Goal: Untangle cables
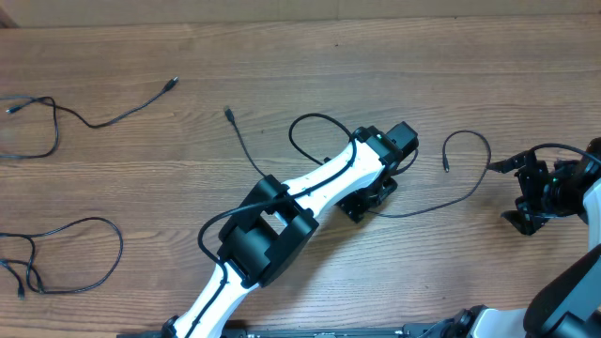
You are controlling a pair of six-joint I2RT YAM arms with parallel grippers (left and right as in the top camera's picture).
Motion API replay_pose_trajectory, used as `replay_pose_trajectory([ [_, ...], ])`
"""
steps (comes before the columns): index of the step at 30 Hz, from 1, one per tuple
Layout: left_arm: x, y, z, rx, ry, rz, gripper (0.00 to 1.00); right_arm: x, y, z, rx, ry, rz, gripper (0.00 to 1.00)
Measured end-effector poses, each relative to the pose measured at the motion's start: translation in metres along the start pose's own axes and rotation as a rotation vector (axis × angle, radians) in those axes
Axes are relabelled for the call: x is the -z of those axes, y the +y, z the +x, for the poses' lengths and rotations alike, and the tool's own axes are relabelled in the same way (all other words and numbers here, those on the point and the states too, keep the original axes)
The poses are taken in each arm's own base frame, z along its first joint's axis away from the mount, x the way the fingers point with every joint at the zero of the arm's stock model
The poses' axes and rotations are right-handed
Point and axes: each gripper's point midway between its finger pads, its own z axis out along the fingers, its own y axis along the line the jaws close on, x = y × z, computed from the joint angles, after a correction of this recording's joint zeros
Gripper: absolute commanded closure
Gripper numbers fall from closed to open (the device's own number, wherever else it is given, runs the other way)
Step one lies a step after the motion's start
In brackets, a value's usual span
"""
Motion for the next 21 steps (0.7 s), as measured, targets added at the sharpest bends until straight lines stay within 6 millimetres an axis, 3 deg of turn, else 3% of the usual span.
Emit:
replay_pose_trajectory([
  [2,-0.001,-0.001,0.001,0.007,0.008,0.009,0.96,0.0,0.0,0.0,0.0,0.0,0.0,0.0],
  [8,-0.001,0.007,0.0,-0.029,-0.005,-0.012,0.96,0.0,-0.001,0.0,0.0,-0.002,0.004,0.0],
  [11,0.002,0.028,-0.013,-0.071,-0.049,-0.097,0.96,0.0,-0.001,-0.001,0.0,-0.003,0.006,0.0],
  [14,0.012,0.068,-0.045,-0.043,-0.103,-0.264,0.96,0.0,-0.001,-0.001,0.0,-0.004,0.007,0.0],
  [16,0.029,0.092,-0.079,-0.002,-0.145,-0.347,0.96,0.0,-0.001,-0.001,0.0,-0.005,0.007,0.0],
  [18,0.055,0.109,-0.114,0.038,-0.189,-0.381,0.96,0.0,-0.001,-0.001,0.0,-0.004,0.007,0.0],
  [21,0.109,0.116,-0.167,0.056,-0.27,-0.289,0.96,0.0,-0.001,-0.001,0.001,-0.005,0.007,0.0],
])
